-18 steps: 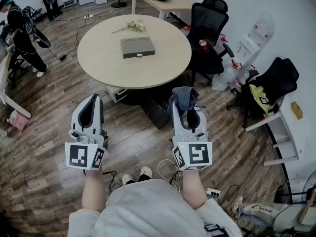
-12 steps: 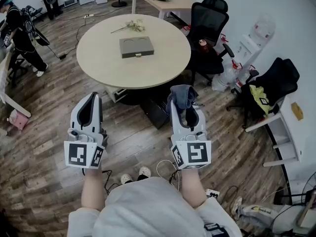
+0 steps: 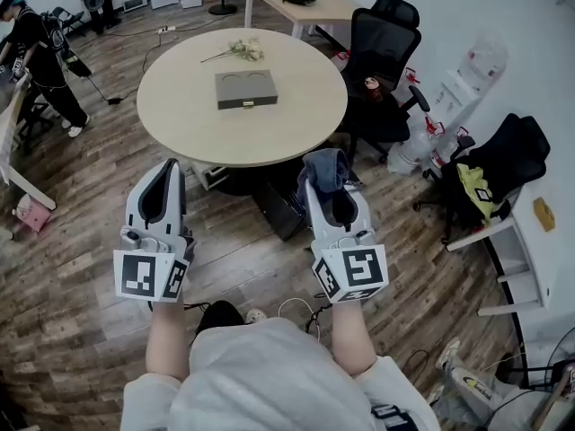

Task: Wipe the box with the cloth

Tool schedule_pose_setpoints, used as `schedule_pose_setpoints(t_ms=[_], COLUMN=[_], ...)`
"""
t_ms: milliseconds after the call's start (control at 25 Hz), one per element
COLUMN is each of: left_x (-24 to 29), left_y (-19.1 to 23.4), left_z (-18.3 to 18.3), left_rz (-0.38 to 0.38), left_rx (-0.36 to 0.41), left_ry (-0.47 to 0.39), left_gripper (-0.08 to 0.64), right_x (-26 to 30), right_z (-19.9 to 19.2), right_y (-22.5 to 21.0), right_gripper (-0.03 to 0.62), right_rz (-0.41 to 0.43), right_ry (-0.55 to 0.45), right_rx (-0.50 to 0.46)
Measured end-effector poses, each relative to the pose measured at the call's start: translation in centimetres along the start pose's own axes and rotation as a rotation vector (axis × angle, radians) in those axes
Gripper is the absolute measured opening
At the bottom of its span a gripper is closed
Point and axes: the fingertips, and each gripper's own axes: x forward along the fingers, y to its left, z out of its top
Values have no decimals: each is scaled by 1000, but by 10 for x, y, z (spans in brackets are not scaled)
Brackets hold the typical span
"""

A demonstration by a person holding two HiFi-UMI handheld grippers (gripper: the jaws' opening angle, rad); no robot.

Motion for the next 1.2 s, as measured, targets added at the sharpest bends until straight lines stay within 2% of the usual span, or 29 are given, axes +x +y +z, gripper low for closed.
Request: schedule_pose_setpoints(t_ms=[240, 360, 520, 600, 920, 1200], left_x=[19, 39, 69, 86, 163, 218], left_y=[4, 11, 31, 44, 111, 169], left_z=[-9, -15, -28, -36, -57, -73], left_rz=[3, -2, -10, -13, -44, -70], left_rx=[21, 23, 19, 15, 12, 16], left_ry=[12, 12, 8, 8, -1, -2], left_gripper=[8, 8, 8, 8, 8, 8], right_x=[20, 34, 71, 96, 202, 284], right_z=[15, 24, 18, 13, 0, -8], right_y=[-3, -9, -16, -21, -34, -33], right_gripper=[126, 129, 129, 130, 132, 133], right_rz=[70, 88, 57, 31, -35, -40], right_ry=[-111, -158, -148, -135, -98, -96], right_rx=[5, -24, -118, -132, -132, -107])
